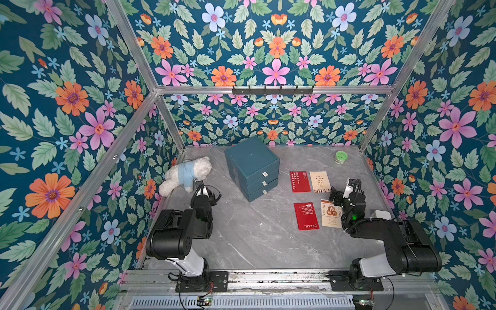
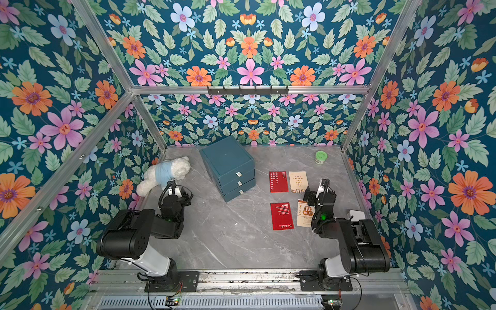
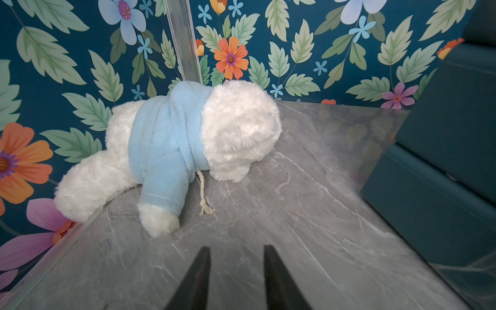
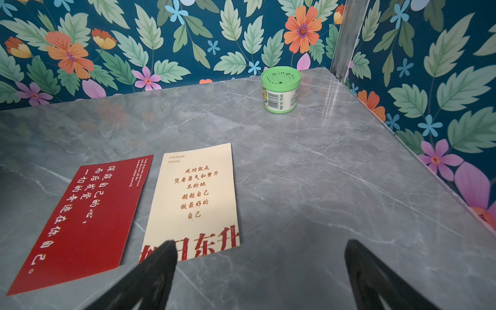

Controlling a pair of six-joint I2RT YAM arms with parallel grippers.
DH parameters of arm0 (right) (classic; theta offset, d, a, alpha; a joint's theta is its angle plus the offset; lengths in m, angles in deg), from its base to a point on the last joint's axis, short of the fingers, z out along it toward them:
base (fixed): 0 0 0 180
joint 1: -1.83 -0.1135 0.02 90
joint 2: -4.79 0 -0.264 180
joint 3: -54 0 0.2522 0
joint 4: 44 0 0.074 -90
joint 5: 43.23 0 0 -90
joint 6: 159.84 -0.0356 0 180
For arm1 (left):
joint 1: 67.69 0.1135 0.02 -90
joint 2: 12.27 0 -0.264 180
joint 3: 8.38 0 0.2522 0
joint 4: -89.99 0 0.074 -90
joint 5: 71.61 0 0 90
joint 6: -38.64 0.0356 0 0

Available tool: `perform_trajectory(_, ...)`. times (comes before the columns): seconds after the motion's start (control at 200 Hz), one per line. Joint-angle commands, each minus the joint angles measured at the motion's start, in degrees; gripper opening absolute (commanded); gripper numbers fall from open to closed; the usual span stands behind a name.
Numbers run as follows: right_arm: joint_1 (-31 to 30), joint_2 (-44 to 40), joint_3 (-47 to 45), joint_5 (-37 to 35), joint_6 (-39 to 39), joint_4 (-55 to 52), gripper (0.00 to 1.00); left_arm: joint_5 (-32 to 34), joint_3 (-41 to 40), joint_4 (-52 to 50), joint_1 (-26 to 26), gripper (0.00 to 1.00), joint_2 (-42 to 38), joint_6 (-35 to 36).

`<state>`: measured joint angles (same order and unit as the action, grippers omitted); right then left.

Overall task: Take the postcards out of the drawer
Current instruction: Reset both arms

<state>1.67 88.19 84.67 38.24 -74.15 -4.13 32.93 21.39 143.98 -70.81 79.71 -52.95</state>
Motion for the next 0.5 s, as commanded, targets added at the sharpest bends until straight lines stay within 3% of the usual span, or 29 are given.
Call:
perform_trajectory(0.0, -0.02, -0.16, 0.06, 0.1, 0.27, 0.26, 0.99, -0.13, 0.08, 3.02, 0.04, 0.17, 0.02, 0.31)
perform_trajectory(0.02, -0.01, -0.16, 0.06, 0.1, 0.27, 0.37, 0.99, -0.13, 0.07, 3.05, 0.04, 0.33, 0.0, 0.29)
perform_trajectory(0.04, 0.02, -0.16, 0.07, 0.1, 0.23, 0.3, 0.99, -0.13, 0.14, 3.05, 0.04, 0.36, -0.03, 0.27)
perform_trajectory(0.055, -0.01, -0.16, 0.08, 0.1, 0.25, 0.28, 0.99, -0.1, 0.11, 3.01, 0.04, 0.3, -0.02, 0.29)
perform_trajectory(0.1, -0.02, -0.16, 0.06, 0.1, 0.26, 0.25, 0.99, -0.13, 0.09, 3.01, 0.04, 0.0, -0.04, 0.27)
perform_trajectory(0.18, 0.02, -0.16, 0.06, 0.1, 0.27, 0.33, 0.99, -0.1, 0.16, 3.08, 0.04, 0.0, 0.01, 0.31)
perform_trajectory(0.21, 0.05, -0.16, 0.11, 0.1, 0.27, 0.3, 0.99, -0.13, 0.15, 3.01, 0.04, 0.16, -0.03, 0.28)
perform_trajectory(0.265, 0.04, -0.15, 0.06, 0.12, 0.27, 0.28, 0.99, -0.11, 0.08, 3.01, 0.04, 0.66, -0.05, 0.29)
perform_trajectory(0.33, 0.02, -0.16, 0.08, 0.1, 0.23, 0.27, 0.99, -0.13, 0.11, 3.01, 0.04, 0.98, -0.02, 0.27)
perform_trajectory(0.495, 0.02, -0.16, 0.08, 0.1, 0.25, 0.32, 0.99, 0.11, -0.28, 3.62, -0.05, 1.0, -0.13, 0.48)
